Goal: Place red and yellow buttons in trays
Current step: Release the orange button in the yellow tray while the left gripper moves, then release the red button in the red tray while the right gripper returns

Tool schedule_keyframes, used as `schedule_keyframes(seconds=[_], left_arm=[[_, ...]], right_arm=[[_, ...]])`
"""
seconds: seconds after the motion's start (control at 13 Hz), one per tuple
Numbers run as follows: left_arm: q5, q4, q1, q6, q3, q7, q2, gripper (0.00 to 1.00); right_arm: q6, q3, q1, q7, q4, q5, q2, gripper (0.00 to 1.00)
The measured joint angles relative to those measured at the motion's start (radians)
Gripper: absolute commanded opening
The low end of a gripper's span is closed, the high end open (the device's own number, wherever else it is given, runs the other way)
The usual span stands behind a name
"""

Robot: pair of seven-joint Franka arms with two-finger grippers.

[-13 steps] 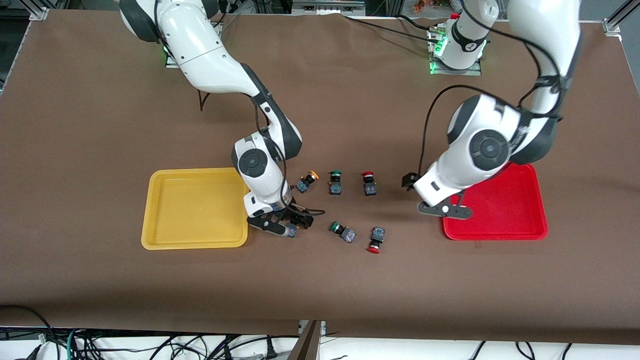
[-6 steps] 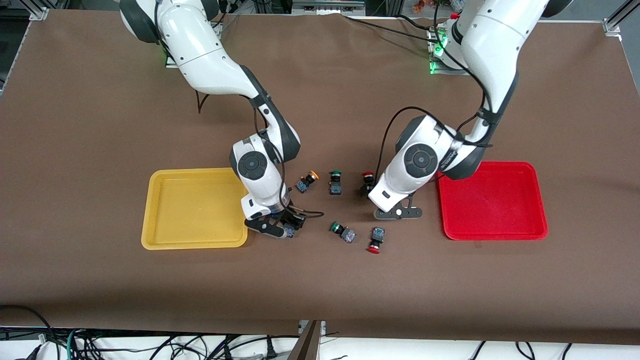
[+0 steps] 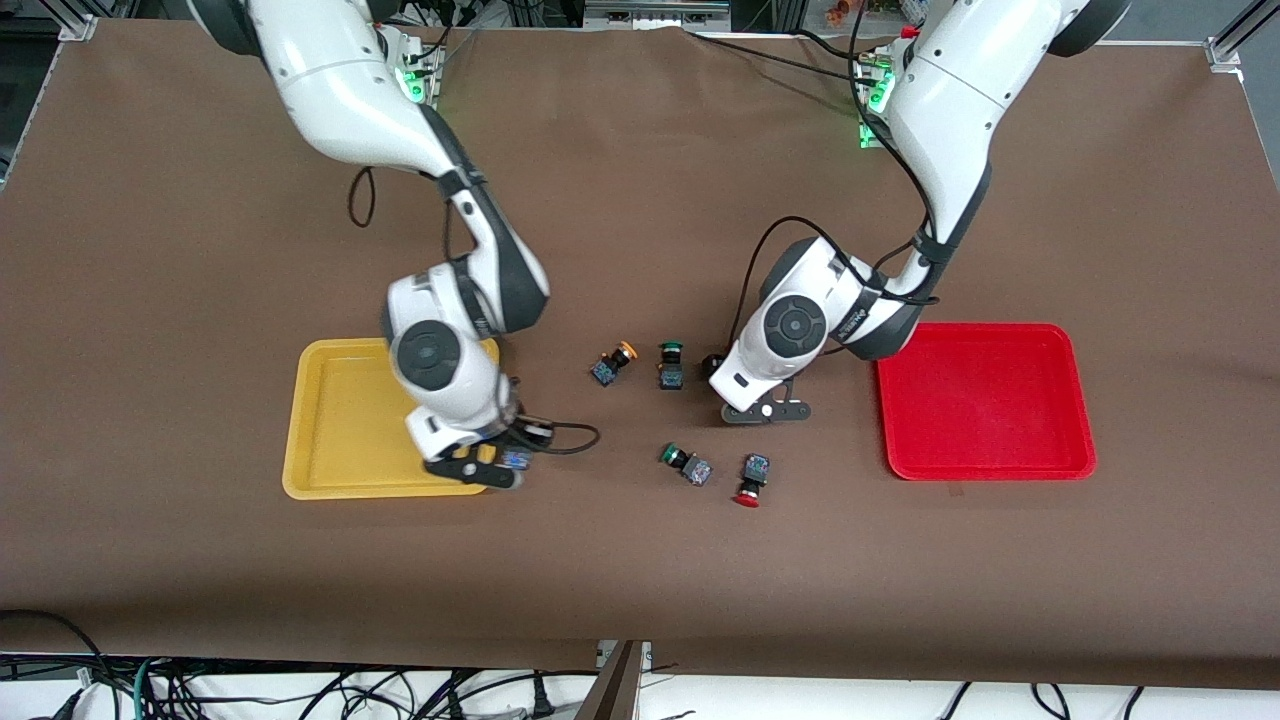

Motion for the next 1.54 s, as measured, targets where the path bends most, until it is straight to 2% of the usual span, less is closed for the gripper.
schedule_keyframes(seconds=[0.08,0.15,0.31,0.46,0.62,0.69,0.77,0.92,1.08,1.23,1.46,1.54], left_arm=[[0.0,-0.002,-0.008,0.0,0.0,-0.002,0.0,0.45],[0.0,-0.002,-0.012,0.0,0.0,-0.003,0.0,0.26],[0.001,-0.002,-0.014,0.0,0.002,-0.003,0.0,0.18],[0.006,-0.002,-0.014,0.0,0.007,-0.001,0.0,0.18],[0.019,0.003,-0.007,0.0,0.016,0.001,-0.002,0.18],[0.024,0.01,0.007,0.0,0.022,0.012,-0.007,0.18],[0.027,0.018,0.035,-0.012,0.023,0.045,-0.021,0.18],[0.027,0.04,0.104,-0.137,0.023,0.148,-0.074,0.18],[0.028,0.052,0.169,-0.298,0.023,0.301,-0.136,0.23],[0.033,0.049,0.222,-0.402,0.026,0.48,-0.162,0.23],[0.093,0.02,0.291,-0.421,0.035,0.723,-0.151,0.26],[0.108,0.011,0.32,-0.419,0.036,0.806,-0.144,0.46]], right_arm=[[-0.027,-0.035,-0.015,-0.088,-0.041,0.0,-0.027,0.44],[-0.026,-0.061,-0.024,-0.148,-0.093,0.0,-0.05,0.48],[0.033,-0.087,-0.029,-0.198,-0.224,0.0,-0.089,0.53],[0.165,-0.088,-0.027,-0.205,-0.375,0.0,-0.118,0.6],[0.278,-0.088,-0.025,-0.205,-0.485,0.0,-0.124,0.61],[0.292,-0.088,-0.025,-0.205,-0.503,0.001,-0.127,0.69],[0.286,-0.088,-0.025,-0.204,-0.503,0.004,-0.137,0.74],[0.218,-0.089,-0.025,-0.2,-0.477,0.046,-0.171,0.82],[0.097,-0.088,-0.024,-0.162,-0.395,0.135,-0.196,0.83],[0.02,-0.076,-0.02,-0.029,-0.319,0.195,-0.201,0.83],[0.014,-0.005,0.016,0.274,-0.272,0.217,-0.171,0.83],[0.023,0.015,0.044,0.382,-0.255,0.217,-0.148,0.83]])
